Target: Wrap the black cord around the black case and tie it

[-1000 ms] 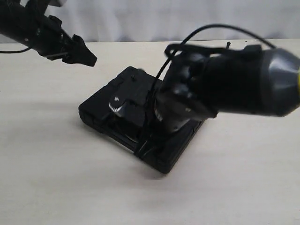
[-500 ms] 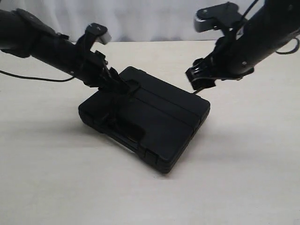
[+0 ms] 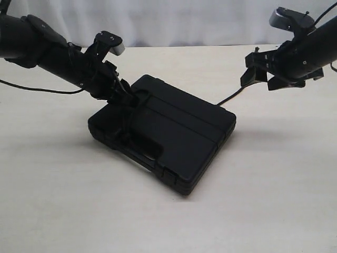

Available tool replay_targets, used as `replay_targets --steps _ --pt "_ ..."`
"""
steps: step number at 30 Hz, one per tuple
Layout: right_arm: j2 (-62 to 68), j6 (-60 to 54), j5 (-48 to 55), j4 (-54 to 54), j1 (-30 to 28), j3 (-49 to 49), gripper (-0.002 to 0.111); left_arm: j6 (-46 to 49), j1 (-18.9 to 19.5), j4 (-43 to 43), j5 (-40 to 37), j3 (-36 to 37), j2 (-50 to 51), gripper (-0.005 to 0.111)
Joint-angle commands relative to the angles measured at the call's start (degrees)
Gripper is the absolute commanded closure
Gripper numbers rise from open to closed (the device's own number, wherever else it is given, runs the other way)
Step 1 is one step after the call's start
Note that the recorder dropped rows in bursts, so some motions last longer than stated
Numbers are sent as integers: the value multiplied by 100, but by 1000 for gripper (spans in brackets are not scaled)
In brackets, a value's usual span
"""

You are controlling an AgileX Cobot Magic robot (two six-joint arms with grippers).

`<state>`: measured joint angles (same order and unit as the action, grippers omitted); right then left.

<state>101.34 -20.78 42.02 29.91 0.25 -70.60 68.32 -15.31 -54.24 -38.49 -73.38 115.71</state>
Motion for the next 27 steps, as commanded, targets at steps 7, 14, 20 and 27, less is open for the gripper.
replay_targets --steps 7,14,20,27 --pt "651 66 -560 -22 -44 -363 42 -999 -6 879 302 4 -191 49" --pt "1192 173 -573 -38 -44 -964 42 -999 -298 707 245 4 49 59" --pt "1598 281 -637 -141 -170 -1215 42 -1181 -327 1124 325 4 89 85" --pt "2072 407 -974 5 -412 -1265 43 -987 -337 1087 263 4 89 107"
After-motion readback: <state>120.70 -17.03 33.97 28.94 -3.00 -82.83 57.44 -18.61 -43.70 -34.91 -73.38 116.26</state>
